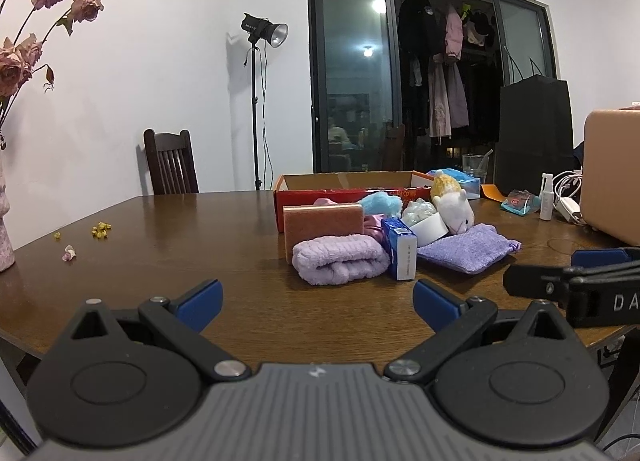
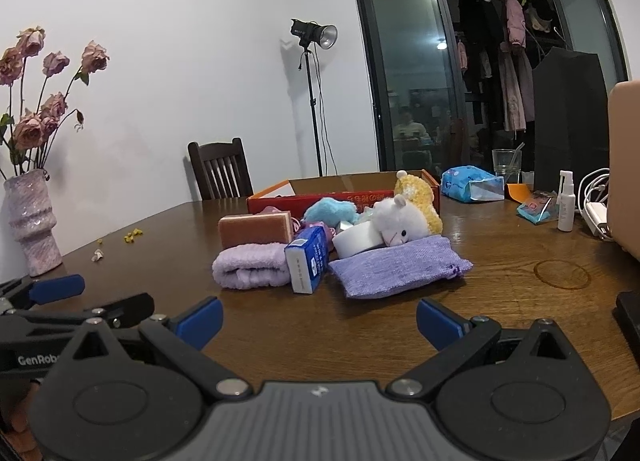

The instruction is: Organize soft objects

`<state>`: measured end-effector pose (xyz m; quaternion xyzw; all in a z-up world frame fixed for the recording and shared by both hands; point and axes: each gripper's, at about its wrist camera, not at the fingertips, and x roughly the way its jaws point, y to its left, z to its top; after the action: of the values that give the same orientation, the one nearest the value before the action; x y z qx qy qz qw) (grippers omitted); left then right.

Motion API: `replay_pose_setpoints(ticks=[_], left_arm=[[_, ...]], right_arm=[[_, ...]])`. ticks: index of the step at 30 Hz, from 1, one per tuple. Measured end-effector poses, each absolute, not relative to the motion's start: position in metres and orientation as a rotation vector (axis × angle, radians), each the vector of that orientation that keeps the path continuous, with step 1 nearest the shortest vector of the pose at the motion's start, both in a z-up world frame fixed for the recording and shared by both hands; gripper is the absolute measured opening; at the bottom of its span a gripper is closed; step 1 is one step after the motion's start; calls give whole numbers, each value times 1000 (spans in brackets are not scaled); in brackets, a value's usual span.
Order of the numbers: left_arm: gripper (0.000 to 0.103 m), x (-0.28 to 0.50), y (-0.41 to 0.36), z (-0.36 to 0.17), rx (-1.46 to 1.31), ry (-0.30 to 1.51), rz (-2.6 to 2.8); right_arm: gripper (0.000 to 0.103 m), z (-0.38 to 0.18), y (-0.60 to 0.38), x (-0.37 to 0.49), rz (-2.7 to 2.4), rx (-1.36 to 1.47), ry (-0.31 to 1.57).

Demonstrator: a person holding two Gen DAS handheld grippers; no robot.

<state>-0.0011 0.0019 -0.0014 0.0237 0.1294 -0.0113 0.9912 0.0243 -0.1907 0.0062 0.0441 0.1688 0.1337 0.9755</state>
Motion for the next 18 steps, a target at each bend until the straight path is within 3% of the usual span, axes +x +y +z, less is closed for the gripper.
replay_pose_setpoints(ticks=[18], left_arm=[[103, -3, 2, -1, 48, 256, -21]], right_arm=[[103, 5, -183, 22, 298, 62, 339]])
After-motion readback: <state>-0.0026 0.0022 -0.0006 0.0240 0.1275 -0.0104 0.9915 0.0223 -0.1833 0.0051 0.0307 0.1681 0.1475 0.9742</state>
